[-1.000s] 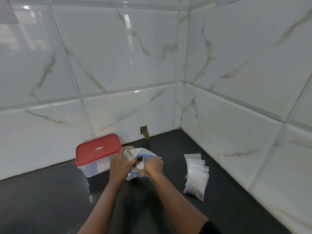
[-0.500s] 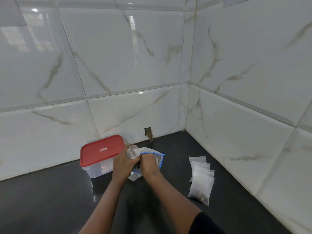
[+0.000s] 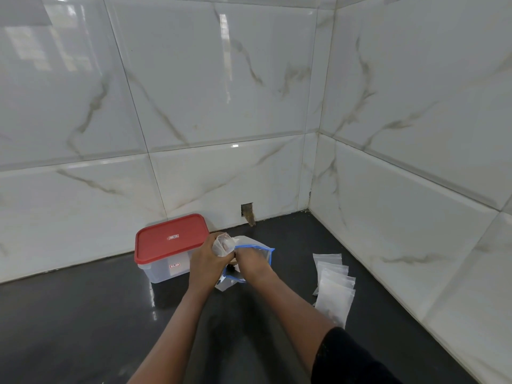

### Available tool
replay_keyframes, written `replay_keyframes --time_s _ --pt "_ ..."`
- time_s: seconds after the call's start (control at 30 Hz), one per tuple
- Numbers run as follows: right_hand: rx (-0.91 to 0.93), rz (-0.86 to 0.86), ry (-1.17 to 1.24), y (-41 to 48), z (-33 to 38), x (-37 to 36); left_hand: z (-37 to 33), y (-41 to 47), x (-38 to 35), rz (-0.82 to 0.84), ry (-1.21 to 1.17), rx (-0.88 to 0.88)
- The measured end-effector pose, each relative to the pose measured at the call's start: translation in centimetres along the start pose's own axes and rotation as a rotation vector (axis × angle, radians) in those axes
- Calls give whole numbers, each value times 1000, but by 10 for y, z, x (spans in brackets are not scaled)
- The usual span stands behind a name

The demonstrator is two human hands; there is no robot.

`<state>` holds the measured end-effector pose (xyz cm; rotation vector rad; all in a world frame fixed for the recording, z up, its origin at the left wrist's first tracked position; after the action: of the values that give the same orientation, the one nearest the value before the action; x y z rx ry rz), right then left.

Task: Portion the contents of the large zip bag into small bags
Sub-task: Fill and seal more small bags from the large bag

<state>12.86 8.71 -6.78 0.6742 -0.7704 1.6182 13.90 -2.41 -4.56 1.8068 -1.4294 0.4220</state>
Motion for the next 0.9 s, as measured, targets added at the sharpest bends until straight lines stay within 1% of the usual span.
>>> replay_keyframes --time_s 0.07,0.1,0.17,0.2,0.27,0.37,0.57,0.67,0.73,0.83,0.9 --pt "-16 -26 116 -1 2 4 -2 0 1 -14 3 -4" --pt "-39 -11 113 0 1 3 -3 -1 2 -16 8 -11" --pt "-102 72 19 -2 6 3 -2 0 2 -10 19 -19" --pt "-108 87 8 -1 7 2 -1 0 2 -2 26 -25" --pt "-43 83 -47 -2 13 1 3 0 2 12 40 -30" --pt "-45 127 -113 -6 14 -3 7 2 2 18 49 -35" --pt "-27 95 -178 -11 8 2 2 0 -1 29 52 -14" --pt "-75 -39 -102 -11 -2 1 -3 -2 -3 38 15 -29" --pt "-146 -83 40 -13 -7 -3 -4 -4 -4 48 26 -32" --pt "-179 -164 95 -19 -9 -6 -3 -6 -6 57 26 -38" --pt "-222 -225 173 -24 -12 -9 -3 -7 -6 62 22 -41"
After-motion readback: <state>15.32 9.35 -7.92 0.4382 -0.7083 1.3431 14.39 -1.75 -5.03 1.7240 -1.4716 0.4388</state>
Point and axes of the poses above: each hand's wrist, its own y-axis towards the middle knuckle, its own x-axis out of the back of the hand, z = x × y, the point moved 4 cm from there along y, towards the middle knuckle, and after that the axes turned 11 degrees about y, right-handed, at the moved point
